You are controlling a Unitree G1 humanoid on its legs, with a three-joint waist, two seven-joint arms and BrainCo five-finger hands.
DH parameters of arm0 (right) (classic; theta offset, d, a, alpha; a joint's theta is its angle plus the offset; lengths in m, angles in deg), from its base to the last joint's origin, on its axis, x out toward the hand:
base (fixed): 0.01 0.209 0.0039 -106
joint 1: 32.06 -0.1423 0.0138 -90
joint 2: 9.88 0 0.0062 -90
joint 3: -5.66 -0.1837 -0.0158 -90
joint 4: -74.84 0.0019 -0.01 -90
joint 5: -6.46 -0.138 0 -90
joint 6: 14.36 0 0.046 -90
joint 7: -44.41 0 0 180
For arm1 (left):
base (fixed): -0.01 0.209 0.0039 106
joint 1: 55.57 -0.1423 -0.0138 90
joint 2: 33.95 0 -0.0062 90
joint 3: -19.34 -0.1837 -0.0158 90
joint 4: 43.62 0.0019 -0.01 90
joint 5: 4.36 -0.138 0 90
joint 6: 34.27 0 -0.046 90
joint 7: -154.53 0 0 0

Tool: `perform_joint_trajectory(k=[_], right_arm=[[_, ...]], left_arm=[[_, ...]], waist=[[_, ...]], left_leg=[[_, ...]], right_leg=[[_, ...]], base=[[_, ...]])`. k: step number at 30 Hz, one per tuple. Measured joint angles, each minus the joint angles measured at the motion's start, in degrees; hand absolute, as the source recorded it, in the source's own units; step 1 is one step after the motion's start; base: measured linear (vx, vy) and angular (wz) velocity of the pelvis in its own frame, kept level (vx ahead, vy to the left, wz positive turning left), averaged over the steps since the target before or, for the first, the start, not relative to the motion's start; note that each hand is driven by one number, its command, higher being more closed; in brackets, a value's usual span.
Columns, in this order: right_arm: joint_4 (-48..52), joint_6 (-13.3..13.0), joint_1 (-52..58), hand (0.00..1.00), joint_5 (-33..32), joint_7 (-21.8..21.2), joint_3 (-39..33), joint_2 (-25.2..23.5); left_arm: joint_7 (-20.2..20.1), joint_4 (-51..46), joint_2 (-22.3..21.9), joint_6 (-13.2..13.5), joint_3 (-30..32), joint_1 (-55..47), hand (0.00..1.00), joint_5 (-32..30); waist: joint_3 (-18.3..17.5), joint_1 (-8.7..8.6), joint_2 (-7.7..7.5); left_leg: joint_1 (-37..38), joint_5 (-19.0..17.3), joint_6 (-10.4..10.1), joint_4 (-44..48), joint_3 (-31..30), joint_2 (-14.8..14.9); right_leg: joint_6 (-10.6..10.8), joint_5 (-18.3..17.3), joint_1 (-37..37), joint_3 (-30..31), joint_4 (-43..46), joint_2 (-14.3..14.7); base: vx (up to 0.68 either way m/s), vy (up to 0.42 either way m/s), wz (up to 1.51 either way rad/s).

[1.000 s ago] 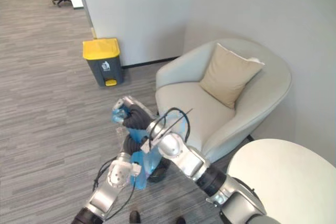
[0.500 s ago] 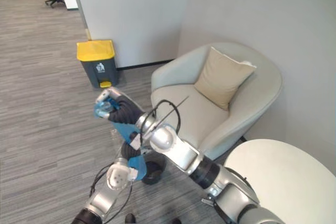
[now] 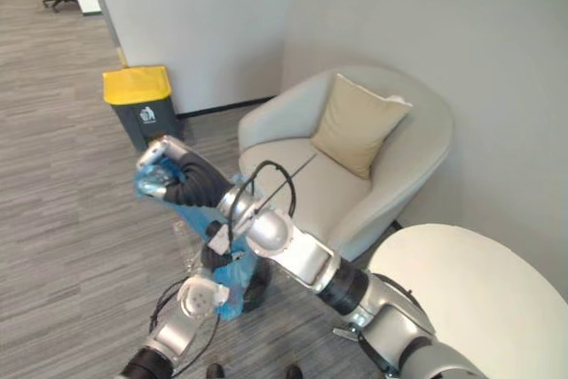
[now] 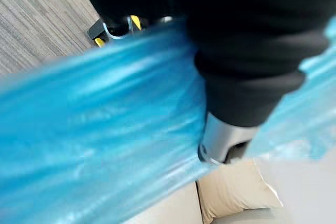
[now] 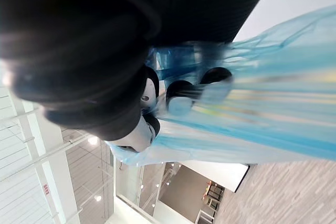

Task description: Gather rubbish on tea table into small bin, then transfer packed bag to large trash can.

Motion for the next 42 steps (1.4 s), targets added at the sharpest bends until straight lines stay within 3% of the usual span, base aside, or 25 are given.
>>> perform_joint_trajectory(k=[9,18,19,34,42], right_arm=[[0.6,-1.3,9.3,1.0,0.6,-1.7,-3.3,0.2],[-0.2,-1.8,16.4,1.0,9.5,-1.6,-6.7,2.6],[-0.2,-1.8,16.7,0.0,9.6,-1.6,-7.1,2.7],[-0.2,-2.1,26.7,0.0,28.0,6.1,-19.2,5.0],[-0.2,-1.4,35.1,0.0,31.6,9.6,-30.7,1.1]], left_arm=[[0.0,-3.4,-0.1,0.0,2.0,-0.6,1.0,3.0],[0.0,-10.6,-0.1,0.2,2.7,-2.9,1.0,5.1],[0.0,-11.1,-0.1,0.2,2.8,-3.2,1.0,5.2],[-0.1,-20.7,-0.1,0.8,7.0,-7.3,1.0,9.2],[-0.6,-22.9,-0.8,1.9,10.9,-12.6,1.0,11.7]], waist=[[0.1,-0.19,0.0],[0.2,-0.09,0.15],[0.2,-0.1,0.18],[0.8,-0.06,1.13],[1.3,-0.13,2.08]], left_leg=[[0.1,0.2,0.7,0.0,0.2,-0.8],[0.2,0.1,1.0,0.0,-1.0,-1.9],[0.2,0.1,1.0,0.0,-1.0,-1.9],[0.2,-0.2,1.4,0.0,-1.8,-2.5],[0.2,-0.4,1.6,0.0,-2.6,-3.0]], right_leg=[[0.8,-1.4,-0.8,0.0,2.1,-0.3],[1.1,-2.6,-0.7,-1.2,3.0,-1.4],[1.1,-2.6,-0.7,-1.3,3.0,-1.5],[1.2,-2.7,-0.3,-2.3,3.0,-2.1],[1.1,-2.8,0.3,-3.2,2.8,-2.6]], base=[[0.01,0.004,0.0],[0.02,0.027,0.08],[0.0,0.0,0.0],[0.01,0.002,0.02],[0.02,0.01,0.06]])
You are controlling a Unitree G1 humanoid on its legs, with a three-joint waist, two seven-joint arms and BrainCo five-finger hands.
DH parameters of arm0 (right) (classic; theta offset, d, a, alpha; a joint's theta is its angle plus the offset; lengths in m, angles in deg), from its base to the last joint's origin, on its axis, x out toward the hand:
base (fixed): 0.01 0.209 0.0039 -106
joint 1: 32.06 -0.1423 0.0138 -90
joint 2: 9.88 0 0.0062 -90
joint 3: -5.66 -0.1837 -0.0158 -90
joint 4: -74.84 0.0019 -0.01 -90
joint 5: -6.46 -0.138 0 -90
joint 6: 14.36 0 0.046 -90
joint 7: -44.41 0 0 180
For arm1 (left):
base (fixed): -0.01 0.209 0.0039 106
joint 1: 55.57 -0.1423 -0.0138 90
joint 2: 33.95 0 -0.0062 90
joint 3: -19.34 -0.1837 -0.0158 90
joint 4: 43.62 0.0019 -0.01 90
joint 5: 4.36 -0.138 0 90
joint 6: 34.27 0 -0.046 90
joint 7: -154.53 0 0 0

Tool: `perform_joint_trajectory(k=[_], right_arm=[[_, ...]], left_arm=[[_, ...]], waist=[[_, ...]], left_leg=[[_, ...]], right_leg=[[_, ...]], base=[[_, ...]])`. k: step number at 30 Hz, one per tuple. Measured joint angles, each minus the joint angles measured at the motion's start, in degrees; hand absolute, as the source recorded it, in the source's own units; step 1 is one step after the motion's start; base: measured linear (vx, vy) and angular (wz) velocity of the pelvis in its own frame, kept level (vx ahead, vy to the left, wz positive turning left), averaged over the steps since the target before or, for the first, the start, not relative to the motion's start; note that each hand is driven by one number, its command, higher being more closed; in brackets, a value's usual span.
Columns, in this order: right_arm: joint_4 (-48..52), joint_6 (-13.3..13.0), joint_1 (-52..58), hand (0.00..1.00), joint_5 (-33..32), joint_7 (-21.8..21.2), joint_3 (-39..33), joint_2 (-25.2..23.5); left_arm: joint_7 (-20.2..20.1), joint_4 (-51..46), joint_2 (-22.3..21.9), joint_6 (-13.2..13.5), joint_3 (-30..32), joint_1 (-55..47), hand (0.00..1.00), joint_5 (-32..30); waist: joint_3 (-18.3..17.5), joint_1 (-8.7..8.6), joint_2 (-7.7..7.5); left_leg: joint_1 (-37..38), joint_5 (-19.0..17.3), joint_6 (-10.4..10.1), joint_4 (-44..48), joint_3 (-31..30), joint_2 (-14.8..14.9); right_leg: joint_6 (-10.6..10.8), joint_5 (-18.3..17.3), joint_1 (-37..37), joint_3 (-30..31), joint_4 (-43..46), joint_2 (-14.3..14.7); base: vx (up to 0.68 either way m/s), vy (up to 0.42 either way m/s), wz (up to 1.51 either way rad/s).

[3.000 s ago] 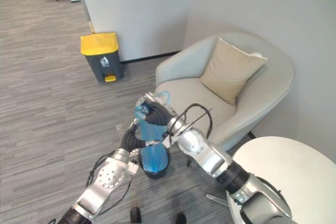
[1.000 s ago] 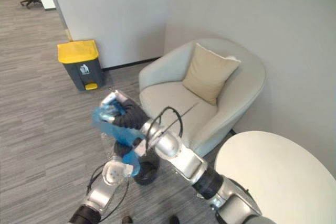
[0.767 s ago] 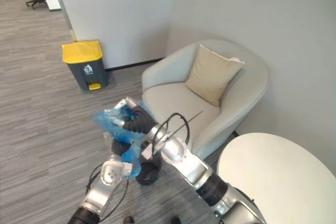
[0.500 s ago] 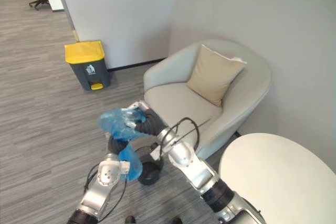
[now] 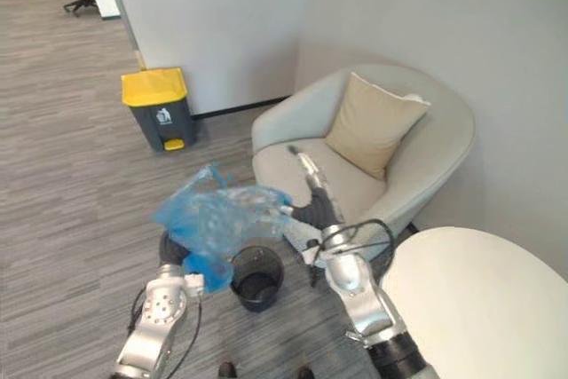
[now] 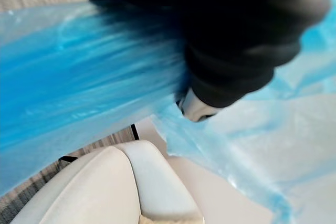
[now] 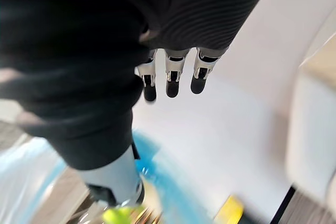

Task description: Gather rubbish on tea table into small bin, then transfer packed bag to large trash can.

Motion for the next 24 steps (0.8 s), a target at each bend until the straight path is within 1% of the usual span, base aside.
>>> perform_joint_trajectory(k=[3,5,8,10,11,12,16,19,23,24], right_arm=[[-3.3,0.1,3.8,0.0,-1.9,-0.2,-2.3,-1.8],[-9.7,1.5,5.8,0.0,-4.8,-1.2,-4.0,-3.3],[-16.4,2.7,6.9,0.0,-6.7,-2.6,-5.9,-5.1],[-24.4,3.8,7.5,0.0,-6.7,-3.3,-8.2,-7.5],[-26.0,4.0,7.5,0.0,-6.7,-3.4,-8.4,-7.8],[-30.4,4.7,7.7,0.0,-6.7,-3.9,-8.9,-8.6],[-43.1,6.0,7.5,0.0,-6.7,-4.6,-11.4,-10.8],[-49.2,6.9,7.4,0.0,-7.0,-4.5,-14.0,-11.7],[-56.8,8.0,7.1,0.0,-10.6,-3.5,-19.0,-11.8],[-57.2,8.0,7.1,0.0,-11.3,-3.3,-19.4,-11.8]], left_arm=[[-0.9,0.9,-0.9,0.0,1.6,-1.5,1.0,1.3],[-2.1,3.6,-1.4,0.0,2.4,-1.7,1.0,2.3],[-3.8,8.0,-1.4,0.1,3.3,-1.9,1.0,2.7],[-5.4,14.5,-1.4,0.0,5.0,-2.0,1.0,3.6],[-5.8,15.8,-1.4,0.0,5.3,-2.0,1.0,3.7],[-6.8,19.0,-1.4,0.0,5.7,-2.0,1.0,4.2],[-8.5,28.4,-1.5,-0.1,6.7,-2.1,1.0,4.6],[-8.7,33.3,-1.8,-0.1,8.3,-2.0,1.0,4.7],[-9.3,42.4,-1.7,-0.4,13.4,-1.6,1.0,4.8],[-9.4,43.5,-1.7,-0.4,13.8,-1.5,1.0,4.8]], waist=[[0.1,0.0,0.36],[0.1,-0.19,0.45],[0.4,-0.2,0.83],[0.4,-0.2,0.91],[0.4,-0.21,0.91],[0.5,-0.22,0.92],[1.0,0.09,1.4],[1.1,0.16,1.56],[2.1,0.32,1.3],[2.1,0.31,1.3]], left_leg=[[0.0,-0.1,0.2,0.0,-0.3,-0.3],[0.0,-0.2,0.2,0.0,-1.1,-0.2],[0.0,-0.4,0.5,0.0,-1.5,-0.3],[0.0,-0.5,0.4,0.0,-1.8,-0.3],[0.0,-0.5,0.4,0.0,-1.9,-0.3],[0.1,-0.6,0.3,0.0,-2.2,-0.3],[1.0,-1.2,0.4,0.0,-2.1,-0.3],[1.1,-1.4,0.2,0.0,-2.0,-0.3],[3.3,-2.3,-0.2,0.0,-1.4,-0.2],[3.3,-2.3,-0.2,0.0,-1.3,-0.2]], right_leg=[[0.2,-0.1,0.2,-0.2,0.0,-0.3],[0.2,0.0,0.8,-0.7,-0.5,-0.6],[0.2,0.0,1.3,-1.2,-0.9,-0.6],[0.2,0.0,1.6,-1.6,-1.3,-0.6],[0.2,0.0,1.8,-1.7,-1.5,-0.6],[0.3,0.1,2.3,-2.0,-2.0,-0.6],[0.4,-0.2,3.3,-2.0,-2.2,-0.6],[0.5,-0.2,3.5,-1.9,-2.2,-0.5],[0.5,-0.9,5.2,-1.3,-2.1,-0.4],[0.4,-1.0,5.2,-1.3,-2.1,-0.4]], base=[[0.02,0.02,0.05],[0.02,0.016,0.17],[0.02,0.02,0.11],[0.02,0.011,0.08],[0.03,0.0,0.11],[0.03,-0.002,0.09],[0.04,0.004,0.0],[0.05,0.0,-0.02],[0.05,-0.003,-0.08],[0.04,-0.006,-0.08]])
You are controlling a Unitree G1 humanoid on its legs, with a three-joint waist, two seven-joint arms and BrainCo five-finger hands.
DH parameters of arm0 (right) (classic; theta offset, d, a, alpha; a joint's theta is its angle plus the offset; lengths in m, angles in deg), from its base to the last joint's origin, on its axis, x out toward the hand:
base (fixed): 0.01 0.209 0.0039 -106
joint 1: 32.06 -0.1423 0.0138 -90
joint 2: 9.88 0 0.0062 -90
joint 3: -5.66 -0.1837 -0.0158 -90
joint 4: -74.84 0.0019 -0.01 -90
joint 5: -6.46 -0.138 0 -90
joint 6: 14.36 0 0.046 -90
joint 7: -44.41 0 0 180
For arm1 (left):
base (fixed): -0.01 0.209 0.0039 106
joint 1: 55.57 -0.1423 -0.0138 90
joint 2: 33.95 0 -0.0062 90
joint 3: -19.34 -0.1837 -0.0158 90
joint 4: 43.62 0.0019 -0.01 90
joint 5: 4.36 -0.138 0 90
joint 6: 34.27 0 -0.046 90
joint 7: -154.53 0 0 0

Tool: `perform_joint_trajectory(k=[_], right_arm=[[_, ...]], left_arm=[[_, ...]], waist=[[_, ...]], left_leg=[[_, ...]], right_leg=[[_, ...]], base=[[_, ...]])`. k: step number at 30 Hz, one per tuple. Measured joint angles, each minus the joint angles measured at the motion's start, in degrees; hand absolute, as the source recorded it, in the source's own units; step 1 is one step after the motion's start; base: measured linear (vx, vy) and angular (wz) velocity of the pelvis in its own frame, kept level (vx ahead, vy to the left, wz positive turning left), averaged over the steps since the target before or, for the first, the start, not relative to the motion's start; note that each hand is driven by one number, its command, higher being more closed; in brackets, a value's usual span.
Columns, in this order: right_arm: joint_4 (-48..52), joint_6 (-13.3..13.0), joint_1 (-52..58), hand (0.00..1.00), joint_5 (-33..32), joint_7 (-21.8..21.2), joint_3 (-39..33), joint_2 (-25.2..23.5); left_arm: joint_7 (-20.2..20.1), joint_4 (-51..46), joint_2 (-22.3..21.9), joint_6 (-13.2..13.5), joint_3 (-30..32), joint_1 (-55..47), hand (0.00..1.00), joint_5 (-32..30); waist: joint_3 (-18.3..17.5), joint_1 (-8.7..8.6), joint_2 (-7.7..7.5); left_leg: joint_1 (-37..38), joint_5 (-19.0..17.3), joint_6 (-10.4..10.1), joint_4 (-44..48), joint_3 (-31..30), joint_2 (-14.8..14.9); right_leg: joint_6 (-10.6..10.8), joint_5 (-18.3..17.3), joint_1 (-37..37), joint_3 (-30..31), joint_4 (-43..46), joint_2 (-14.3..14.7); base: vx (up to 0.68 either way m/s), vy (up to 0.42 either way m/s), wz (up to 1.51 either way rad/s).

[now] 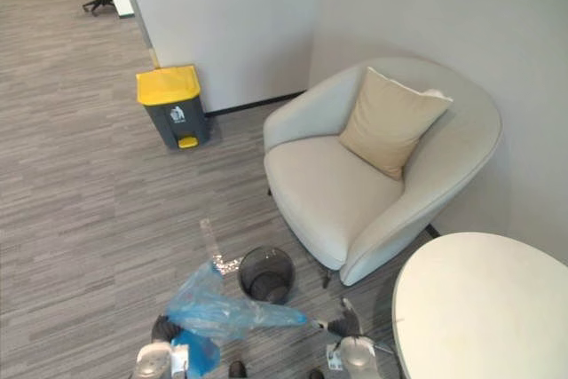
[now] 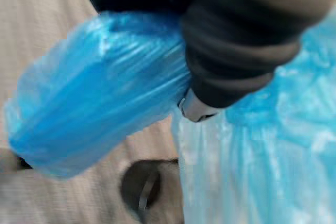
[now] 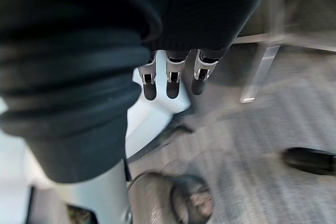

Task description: Gather rubbish on tea table into small bin, then transfer packed bag to large trash can.

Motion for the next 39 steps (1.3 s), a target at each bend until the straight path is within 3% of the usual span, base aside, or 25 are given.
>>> perform_joint_trajectory(k=[11,22,29,31,32,33,34,36,38,39], right_arm=[[-6.0,0.2,-2.0,0.0,-4.4,1.0,-2.5,-0.4],[-9.3,0.1,-3.9,0.0,-4.3,0.9,-4.2,-0.5],[-7.6,0.4,-6.3,0.0,-3.5,1.3,-3.1,-0.9],[-6.8,0.6,-6.1,0.0,-2.2,2.1,-3.3,-1.9],[-6.4,0.7,-6.1,0.0,-2.2,2.2,-3.4,-2.2],[-5.4,0.7,-5.6,0.0,-2.2,2.3,-3.5,-3.0],[-5.4,0.6,-5.5,0.0,-2.2,2.3,-3.5,-3.8],[-5.2,0.5,-5.1,0.0,-2.2,2.3,-3.5,-4.5],[-4.3,0.5,-5.3,0.0,-2.3,2.3,-3.5,-4.8],[-3.6,0.5,-5.5,0.0,-2.4,2.4,-3.5,-4.8]], left_arm=[[0.0,8.4,-1.1,-0.8,2.7,1.2,1.0,1.0],[-0.2,12.0,-2.0,-0.4,4.9,3.7,1.0,0.9],[-0.2,12.4,-1.9,0.2,6.1,5.7,1.0,0.8],[-0.1,10.8,-2.4,0.4,6.6,6.8,1.0,0.8],[-0.1,10.2,-2.8,0.5,7.1,6.9,1.0,0.8],[0.0,9.7,-3.2,0.5,7.7,7.2,1.0,0.8],[0.0,8.6,-3.3,0.5,7.8,6.9,1.0,0.8],[0.0,7.0,-3.4,0.5,8.4,6.4,1.0,0.8],[0.1,6.7,-3.6,0.5,8.8,6.3,1.0,0.9],[0.1,6.5,-4.2,0.5,8.9,5.9,1.0,0.9]], waist=[[0.7,0.16,0.31],[2.6,0.18,0.43],[5.1,0.99,-0.29],[5.4,1.25,-0.53],[5.5,1.39,-0.47],[5.6,1.43,-0.52],[5.5,1.69,-0.72],[4.7,2.46,-1.95],[4.3,3.52,-2.74],[3.9,3.79,-2.26]], left_leg=[[1.6,-0.6,-0.3,0.0,1.0,-0.1],[3.4,-1.2,-0.3,0.0,3.2,0.0],[2.2,-1.6,0.2,0.4,8.9,0.7],[-1.8,-2.8,1.9,4.5,9.0,2.4],[-2.3,-3.0,2.0,5.6,9.0,3.0],[-3.1,-3.6,2.1,8.0,7.7,3.6],[-3.8,-4.1,2.1,10.2,6.4,3.8],[-5.4,-4.2,2.1,12.4,5.2,3.7],[-6.8,-3.6,1.2,13.8,4.4,4.1],[-8.1,-2.8,0.1,13.8,4.0,4.5]], right_leg=[[0.0,-0.7,1.0,0.9,0.2,0.2],[0.0,-1.0,1.7,2.9,0.6,0.3],[0.1,-0.1,-3.7,7.6,4.4,0.7],[0.5,0.0,-6.9,7.3,8.4,0.8],[-0.5,-1.7,-8.0,6.8,11.6,0.7],[-1.9,-5.8,-9.9,5.4,22.5,0.0],[-0.9,-8.5,-9.4,5.2,29.2,-1.5],[-0.1,-10.8,-6.9,5.4,30.0,-2.5],[-0.1,-12.7,-4.5,5.3,24.9,-1.9],[-0.3,-13.6,-3.7,4.3,20.6,-1.3]], base=[[0.03,-0.003,-0.04],[0.01,0.002,-0.1],[-0.05,0.015,-0.42],[-0.06,0.003,0.11],[0.0,-0.025,0.32],[0.04,-0.068,0.47],[0.06,-0.094,0.52],[-0.03,-0.148,0.45],[-0.09,-0.183,0.24],[-0.15,-0.177,0.08]])
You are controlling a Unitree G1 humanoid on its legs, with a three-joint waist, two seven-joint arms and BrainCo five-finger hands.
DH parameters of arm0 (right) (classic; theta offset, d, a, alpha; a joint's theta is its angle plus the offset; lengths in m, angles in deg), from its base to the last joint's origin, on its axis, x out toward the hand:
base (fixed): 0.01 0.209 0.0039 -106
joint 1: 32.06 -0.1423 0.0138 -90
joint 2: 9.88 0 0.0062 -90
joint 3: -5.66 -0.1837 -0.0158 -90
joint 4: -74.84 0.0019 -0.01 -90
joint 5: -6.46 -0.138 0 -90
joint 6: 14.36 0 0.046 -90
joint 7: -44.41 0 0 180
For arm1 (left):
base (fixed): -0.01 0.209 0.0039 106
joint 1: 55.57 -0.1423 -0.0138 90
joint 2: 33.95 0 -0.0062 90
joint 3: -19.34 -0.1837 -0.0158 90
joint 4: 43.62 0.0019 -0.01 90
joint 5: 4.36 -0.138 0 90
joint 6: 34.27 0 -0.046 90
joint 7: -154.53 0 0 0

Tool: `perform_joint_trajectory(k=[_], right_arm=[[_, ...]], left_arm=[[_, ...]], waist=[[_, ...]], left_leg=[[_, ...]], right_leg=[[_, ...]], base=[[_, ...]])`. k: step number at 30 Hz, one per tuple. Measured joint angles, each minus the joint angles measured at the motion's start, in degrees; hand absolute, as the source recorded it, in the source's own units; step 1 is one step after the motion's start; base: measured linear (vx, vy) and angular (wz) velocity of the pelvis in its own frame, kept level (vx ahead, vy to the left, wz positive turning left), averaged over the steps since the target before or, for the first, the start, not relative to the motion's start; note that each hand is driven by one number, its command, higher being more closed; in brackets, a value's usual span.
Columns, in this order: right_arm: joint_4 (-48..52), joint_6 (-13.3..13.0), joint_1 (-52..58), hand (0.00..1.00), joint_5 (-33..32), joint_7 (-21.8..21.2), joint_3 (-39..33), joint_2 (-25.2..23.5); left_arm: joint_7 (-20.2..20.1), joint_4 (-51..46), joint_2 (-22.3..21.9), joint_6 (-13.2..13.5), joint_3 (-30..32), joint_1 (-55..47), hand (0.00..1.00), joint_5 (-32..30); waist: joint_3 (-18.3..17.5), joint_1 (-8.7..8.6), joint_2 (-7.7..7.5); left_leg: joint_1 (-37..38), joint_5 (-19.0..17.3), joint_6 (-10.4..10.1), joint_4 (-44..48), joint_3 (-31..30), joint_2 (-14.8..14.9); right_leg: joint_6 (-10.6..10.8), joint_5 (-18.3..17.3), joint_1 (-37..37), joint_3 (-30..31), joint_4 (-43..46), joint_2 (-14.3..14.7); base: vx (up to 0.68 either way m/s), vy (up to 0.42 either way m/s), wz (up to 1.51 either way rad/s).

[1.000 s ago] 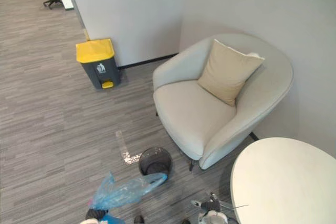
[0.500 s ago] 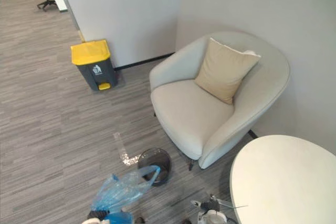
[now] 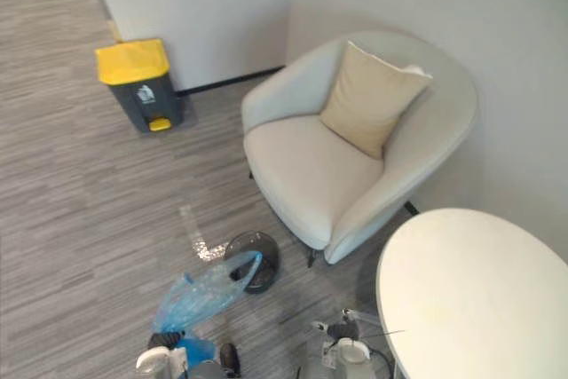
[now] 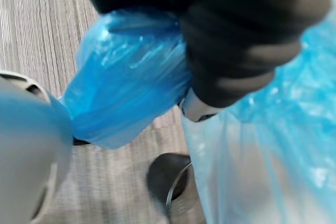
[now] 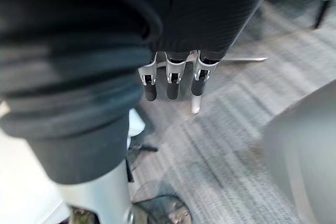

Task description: Gather rubbish on tea table into small bin, then transfer packed bag to large trash can.

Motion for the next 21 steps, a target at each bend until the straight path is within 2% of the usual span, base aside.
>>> perform_joint_trajectory(k=[1,2,5,6,7,9,10,11,12,13,14,15,16,19,21], right_arm=[[0.2,0.0,-0.6,0.0,-0.4,0.2,0.1,0.0],[0.3,0.0,-1.5,0.0,-0.5,0.4,0.3,0.2],[0.1,0.8,1.4,0.0,-0.9,1.0,0.3,1.0],[0.1,1.0,1.5,0.0,-0.9,1.1,0.3,1.0],[0.1,1.0,1.4,0.0,-0.9,1.2,0.2,0.9],[-0.4,1.0,0.9,0.0,-0.9,1.6,-0.3,0.8],[-0.4,1.0,1.0,0.0,-0.9,2.0,-0.9,0.8],[-0.4,1.0,1.0,0.0,-0.9,2.2,-1.6,0.9],[-0.4,1.0,1.0,0.0,-0.9,2.2,-1.9,0.8],[-0.4,1.0,1.3,0.0,-0.9,2.2,-3.2,0.5],[-0.4,1.0,2.0,0.0,-0.9,2.2,-4.3,0.3],[-0.4,1.0,2.1,0.0,-1.0,2.2,-4.8,0.2],[-0.5,1.3,2.3,0.0,-1.4,2.2,-5.9,-0.8],[-1.0,1.5,3.1,0.0,-2.0,2.1,-5.8,-1.6],[-1.2,1.5,3.3,0.0,-2.0,2.1,-6.8,-1.7]], left_arm=[[0.2,-0.1,-0.2,0.0,0.0,0.1,1.0,0.0],[0.2,0.3,-0.8,-0.1,-0.1,0.5,1.0,0.0],[0.0,0.3,-2.7,-0.1,-0.4,0.5,1.0,0.0],[0.0,0.3,-2.8,-0.1,-0.4,0.1,1.0,0.0],[-0.1,0.2,-2.8,-0.1,-0.3,0.0,1.0,0.0],[-0.1,-0.6,-2.7,-0.1,0.3,0.7,1.0,-0.1],[-0.1,-0.8,-2.7,0.0,0.3,0.6,1.0,-0.2],[-0.2,-0.6,-2.8,-0.1,-0.2,0.7,1.0,-0.2],[-0.2,-0.6,-2.7,-0.1,-0.4,0.8,1.0,-0.3],[-0.3,-0.3,-2.7,-0.1,-0.5,0.9,1.0,-0.8],[-0.3,0.5,-2.7,-0.1,-0.6,1.1,1.0,-1.2],[-0.3,0.8,-2.7,-0.1,-0.6,1.2,1.0,-1.3],[-0.2,0.8,-2.1,-0.1,-0.4,1.6,1.0,-1.3],[-0.2,1.6,-0.1,-0.2,-1.2,0.7,1.0,-2.0],[-0.3,2.2,0.2,-0.2,-2.0,0.7,1.0,-2.4]], waist=[[0.0,0.02,0.52],[1.0,-0.58,2.68],[0.9,-0.6,4.84],[0.7,-0.67,5.26],[0.8,-0.83,4.82],[1.3,-0.55,3.71],[1.3,-0.77,3.35],[1.3,-0.9,3.21],[1.3,-0.87,3.13],[1.3,-1.22,2.96],[1.3,-1.62,3.1],[0.9,-1.81,3.78],[0.9,-1.58,2.0],[0.0,-1.34,0.34],[-0.5,-1.35,0.12]], left_leg=[[-1.3,0.6,-0.5,0.1,-0.9,0.2],[-2.3,2.1,-0.7,-0.2,-2.8,0.7],[-2.3,5.5,-1.4,-4.4,-5.9,1.6],[-2.3,5.3,-1.6,-5.4,-5.6,1.9],[-2.7,4.9,-2.0,-5.3,-4.8,2.2],[-4.0,3.3,-0.3,3.0,-1.8,2.9],[-4.1,-0.9,0.3,9.0,-0.8,2.8],[-3.7,-5.3,-0.2,13.7,0.0,3.2],[-3.3,-6.5,-0.6,14.8,0.9,3.6],[-1.9,-9.8,-0.8,17.1,3.3,4.7],[-0.2,-11.7,-2.0,15.6,5.6,5.4],[0.1,-12.5,-2.0,13.5,6.1,5.0],[0.5,-11.6,-1.6,11.1,6.2,3.1],[2.9,-9.7,-0.1,5.5,6.6,-0.6],[4.0,-8.7,0.4,3.0,6.3,-2.0]], right_leg=[[0.1,-0.9,0.8,-0.8,-2.7,0.2],[-0.5,-0.3,1.0,-3.1,-3.5,1.1],[-1.7,-0.1,0.9,-7.7,-3.1,2.7],[-2.1,0.2,0.9,-9.0,-3.2,2.8],[-3.0,0.8,0.5,-10.0,-3.6,2.3],[-3.5,1.4,-0.1,-11.5,-3.2,0.8],[-3.2,1.8,-0.3,-12.5,-3.2,-0.3],[-2.7,2.4,-0.6,-13.5,-3.2,-1.4],[-2.6,2.6,-0.7,-14.0,-3.3,-1.7],[-1.8,3.0,-0.5,-15.5,-3.3,-2.8],[-1.0,3.5,-0.4,-16.8,-3.3,-3.4],[-0.3,3.8,-0.5,-17.3,-3.5,-3.4],[0.3,4.7,-0.4,-17.2,-4.8,-3.9],[0.2,7.6,0.8,-15.2,-9.1,-5.1],[0.1,9.2,1.7,-14.1,-11.0,-5.3]], base=[[-0.25,-0.183,0.31],[-0.24,-0.144,0.41],[-0.26,-0.14,0.78],[-0.19,-0.105,0.62],[-0.16,-0.046,0.47],[-0.12,0.008,0.39],[-0.13,0.073,0.54],[-0.11,0.077,0.52],[-0.07,0.171,0.61],[-0.02,0.197,0.7],[-0.03,0.246,0.77],[-0.03,0.216,0.59],[-0.04,0.156,0.26],[-0.04,0.169,-0.01],[-0.03,0.149,0.06]])
